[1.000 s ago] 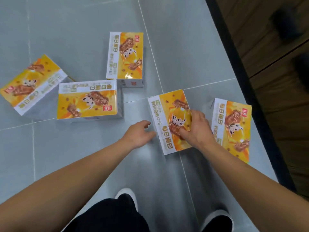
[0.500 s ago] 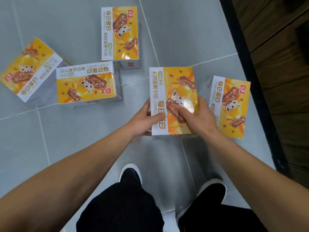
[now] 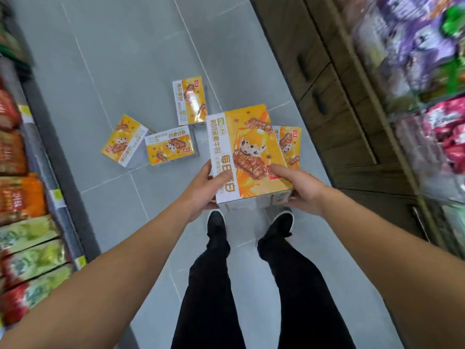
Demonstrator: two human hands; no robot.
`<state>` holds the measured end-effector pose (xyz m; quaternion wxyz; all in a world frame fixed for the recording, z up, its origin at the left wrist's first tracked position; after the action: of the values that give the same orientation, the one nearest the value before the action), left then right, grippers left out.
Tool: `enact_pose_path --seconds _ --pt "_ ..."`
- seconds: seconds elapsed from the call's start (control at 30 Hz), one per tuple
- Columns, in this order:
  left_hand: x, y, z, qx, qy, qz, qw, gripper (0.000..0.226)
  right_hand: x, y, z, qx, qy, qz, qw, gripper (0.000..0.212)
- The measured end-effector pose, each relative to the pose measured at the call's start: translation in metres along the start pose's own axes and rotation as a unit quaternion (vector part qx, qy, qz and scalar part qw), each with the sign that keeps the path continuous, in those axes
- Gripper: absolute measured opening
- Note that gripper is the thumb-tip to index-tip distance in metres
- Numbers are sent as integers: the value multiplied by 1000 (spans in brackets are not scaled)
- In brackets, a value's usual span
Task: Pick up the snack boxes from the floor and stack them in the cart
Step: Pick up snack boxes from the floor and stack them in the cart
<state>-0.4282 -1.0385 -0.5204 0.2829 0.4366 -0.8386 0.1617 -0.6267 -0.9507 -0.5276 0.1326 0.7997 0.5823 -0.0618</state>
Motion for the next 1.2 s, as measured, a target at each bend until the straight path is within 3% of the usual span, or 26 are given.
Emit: enact_pose_path --seconds 0.1,0.2,0.3,0.43,0.53,0.77,0.87,1.03,1.07,1.1,1.2 --pt "31 2 -41 -2 11 107 994 64 -11 -6 -55 47 -43 -52 997 62" --pt "65 -3 -70 23 65 255 964 88 -27 -19 -111 186 -120 -209 953 73" --pt "96 4 -86 22 163 387 907 99 -31 -23 -152 270 -131 -353 886 84" --pt "139 37 -125 -34 296 533 792 116 -1 -7 -214 293 -149 -394 858 80" --pt "153 75 -151 -106 354 654 659 125 31 1 -260 319 -169 -371 855 79" --pt "131 177 -207 -288 362 776 428 121 130 5 -342 359 -190 -310 860 89" --pt "107 228 -248 -322 407 766 380 107 195 -5 -363 399 -170 -264 861 91" --pt "41 333 -341 -354 514 729 281 93 351 -28 -403 498 -83 -128 853 118" --pt "14 362 -370 -363 534 720 253 94 400 -30 -421 524 -67 -94 844 122" --pt "7 375 -382 -364 540 717 250 98 422 -31 -427 535 -67 -83 838 124" --pt "-50 424 -436 -383 561 707 196 103 508 -26 -460 558 -51 -46 827 121"
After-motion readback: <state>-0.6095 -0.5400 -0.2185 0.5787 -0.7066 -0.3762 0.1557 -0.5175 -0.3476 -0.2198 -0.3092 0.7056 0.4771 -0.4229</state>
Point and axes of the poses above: each hand's wrist, its own z-axis towards the middle knuckle, its own y-axis out of the palm, x = y × z, the point moved 8 cm from there along z, towards the middle knuckle, and after that the axes turned 6 degrees about y, right-handed, at the moved point
